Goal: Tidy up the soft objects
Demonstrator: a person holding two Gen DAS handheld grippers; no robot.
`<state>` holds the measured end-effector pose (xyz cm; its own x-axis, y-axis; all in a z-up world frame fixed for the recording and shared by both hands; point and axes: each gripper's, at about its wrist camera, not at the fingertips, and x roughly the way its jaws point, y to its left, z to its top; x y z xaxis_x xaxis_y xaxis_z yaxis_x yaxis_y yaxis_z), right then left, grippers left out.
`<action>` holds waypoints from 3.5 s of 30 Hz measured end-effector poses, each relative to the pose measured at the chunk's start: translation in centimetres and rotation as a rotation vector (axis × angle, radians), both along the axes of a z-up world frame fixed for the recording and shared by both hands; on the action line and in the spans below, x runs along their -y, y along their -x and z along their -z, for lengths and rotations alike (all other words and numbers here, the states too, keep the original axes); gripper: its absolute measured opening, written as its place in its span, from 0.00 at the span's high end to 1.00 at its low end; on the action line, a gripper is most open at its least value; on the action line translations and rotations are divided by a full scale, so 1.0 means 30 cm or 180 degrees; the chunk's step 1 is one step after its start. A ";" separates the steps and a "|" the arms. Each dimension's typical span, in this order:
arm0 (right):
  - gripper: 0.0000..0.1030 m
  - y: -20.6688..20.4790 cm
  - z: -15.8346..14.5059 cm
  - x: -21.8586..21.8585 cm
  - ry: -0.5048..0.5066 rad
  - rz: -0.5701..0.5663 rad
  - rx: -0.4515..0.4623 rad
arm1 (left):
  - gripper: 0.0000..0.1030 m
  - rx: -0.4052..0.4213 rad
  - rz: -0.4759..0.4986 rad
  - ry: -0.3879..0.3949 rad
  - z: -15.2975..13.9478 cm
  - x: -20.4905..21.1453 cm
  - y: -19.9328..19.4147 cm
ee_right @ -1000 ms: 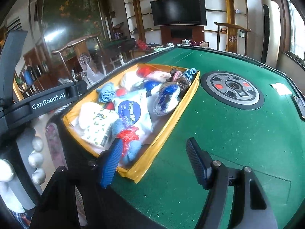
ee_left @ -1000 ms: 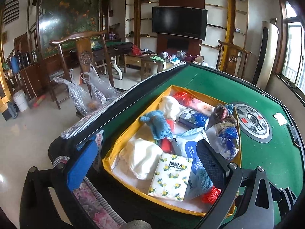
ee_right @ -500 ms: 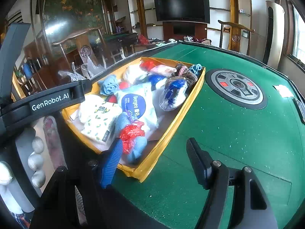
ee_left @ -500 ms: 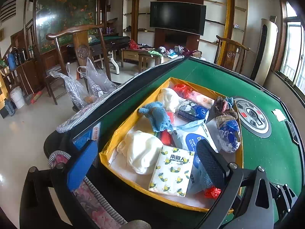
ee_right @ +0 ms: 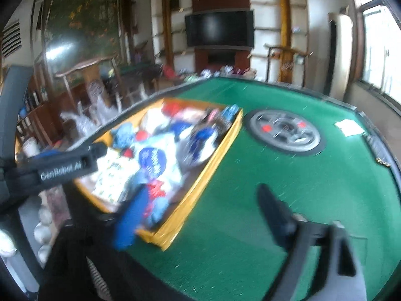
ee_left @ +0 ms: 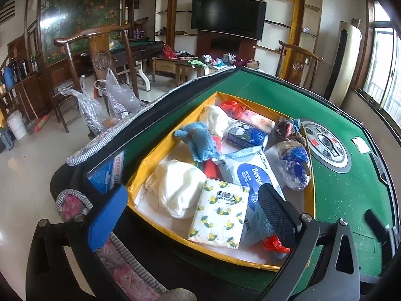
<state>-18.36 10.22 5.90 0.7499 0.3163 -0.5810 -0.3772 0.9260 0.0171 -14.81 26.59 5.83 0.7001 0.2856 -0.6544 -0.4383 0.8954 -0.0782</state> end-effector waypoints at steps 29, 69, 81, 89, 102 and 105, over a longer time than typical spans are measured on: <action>0.09 -0.141 0.080 0.196 -0.0382 0.0237 -0.0722 | 0.00 -0.0444 0.0660 0.1748 0.112 -0.269 -0.432; 0.09 -0.169 0.110 0.234 -0.0697 0.0114 -0.0829 | 0.00 0.1367 0.1607 0.1550 -0.303 -0.228 -0.002; 0.09 -0.052 0.037 0.071 0.0219 -0.0353 -0.0406 | 0.00 0.0254 0.0482 0.0031 -0.126 0.001 -0.053; 0.09 -0.052 0.002 -0.022 0.0547 -0.0282 -0.0268 | 0.00 -0.0007 0.0187 -0.0354 -0.070 0.066 -0.046; 0.09 -0.124 -0.050 -0.099 0.0733 -0.0089 -0.0279 | 0.00 0.0021 0.0135 -0.0117 -0.056 -0.016 0.001; 0.09 -0.124 -0.044 -0.137 0.0804 -0.0131 -0.0276 | 0.00 0.0014 0.0116 -0.0014 -0.047 -0.041 0.002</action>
